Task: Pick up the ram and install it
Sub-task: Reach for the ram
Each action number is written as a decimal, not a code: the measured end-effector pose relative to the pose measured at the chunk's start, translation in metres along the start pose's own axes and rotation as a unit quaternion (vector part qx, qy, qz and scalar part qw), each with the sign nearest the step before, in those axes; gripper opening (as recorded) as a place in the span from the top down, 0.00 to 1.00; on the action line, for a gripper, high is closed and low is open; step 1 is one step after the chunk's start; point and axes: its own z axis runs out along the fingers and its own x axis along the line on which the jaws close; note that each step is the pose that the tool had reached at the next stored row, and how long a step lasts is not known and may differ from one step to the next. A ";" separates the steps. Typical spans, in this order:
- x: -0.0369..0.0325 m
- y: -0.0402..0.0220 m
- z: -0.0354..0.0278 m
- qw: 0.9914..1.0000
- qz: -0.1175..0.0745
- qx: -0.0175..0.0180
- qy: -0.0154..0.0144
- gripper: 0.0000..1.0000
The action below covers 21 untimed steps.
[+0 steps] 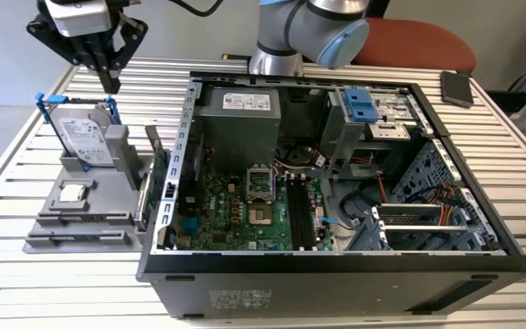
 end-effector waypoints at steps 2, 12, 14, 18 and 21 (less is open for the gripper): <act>0.0040 -0.0003 0.0000 1.000 0.000 0.000 0.000 1.00; 0.0265 -0.0019 -0.0004 1.000 -0.009 0.000 0.001 1.00; 0.0303 -0.0022 -0.0005 1.000 -0.013 0.000 0.001 1.00; 0.0381 -0.0027 -0.0005 1.000 -0.020 0.000 0.001 1.00; 0.0445 -0.0032 -0.0006 1.000 -0.025 0.000 0.001 1.00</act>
